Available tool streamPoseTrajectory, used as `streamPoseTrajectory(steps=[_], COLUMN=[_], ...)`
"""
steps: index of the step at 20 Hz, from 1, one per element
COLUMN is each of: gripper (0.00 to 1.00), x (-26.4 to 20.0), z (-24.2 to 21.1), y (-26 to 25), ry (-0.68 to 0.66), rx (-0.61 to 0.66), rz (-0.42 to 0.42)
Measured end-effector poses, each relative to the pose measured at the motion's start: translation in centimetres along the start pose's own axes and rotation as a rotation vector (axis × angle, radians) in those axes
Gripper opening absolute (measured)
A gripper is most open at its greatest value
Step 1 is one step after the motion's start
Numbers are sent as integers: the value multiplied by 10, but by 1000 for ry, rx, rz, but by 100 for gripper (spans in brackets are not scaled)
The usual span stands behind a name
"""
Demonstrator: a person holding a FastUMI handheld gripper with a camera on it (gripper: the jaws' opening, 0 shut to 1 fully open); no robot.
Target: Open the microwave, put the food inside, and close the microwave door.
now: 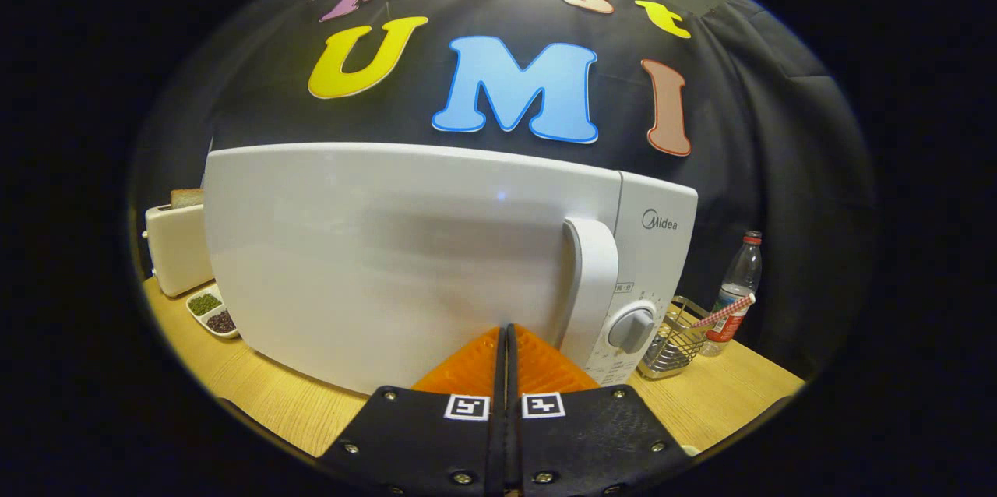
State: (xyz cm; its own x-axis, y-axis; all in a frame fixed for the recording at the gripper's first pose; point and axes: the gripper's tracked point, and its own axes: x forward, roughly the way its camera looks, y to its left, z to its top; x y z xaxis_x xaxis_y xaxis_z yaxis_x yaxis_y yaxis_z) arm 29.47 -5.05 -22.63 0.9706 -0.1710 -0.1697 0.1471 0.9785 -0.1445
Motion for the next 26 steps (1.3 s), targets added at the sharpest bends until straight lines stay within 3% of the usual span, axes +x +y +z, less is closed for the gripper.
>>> streamPoseTrajectory(steps=[6,21,26], gripper=[1,1,1], x=[-30,-244,-284], z=[10,88,114], y=[7,23,30], ry=[32,-91,-159], rx=[82,143,198], rz=[54,266,298])
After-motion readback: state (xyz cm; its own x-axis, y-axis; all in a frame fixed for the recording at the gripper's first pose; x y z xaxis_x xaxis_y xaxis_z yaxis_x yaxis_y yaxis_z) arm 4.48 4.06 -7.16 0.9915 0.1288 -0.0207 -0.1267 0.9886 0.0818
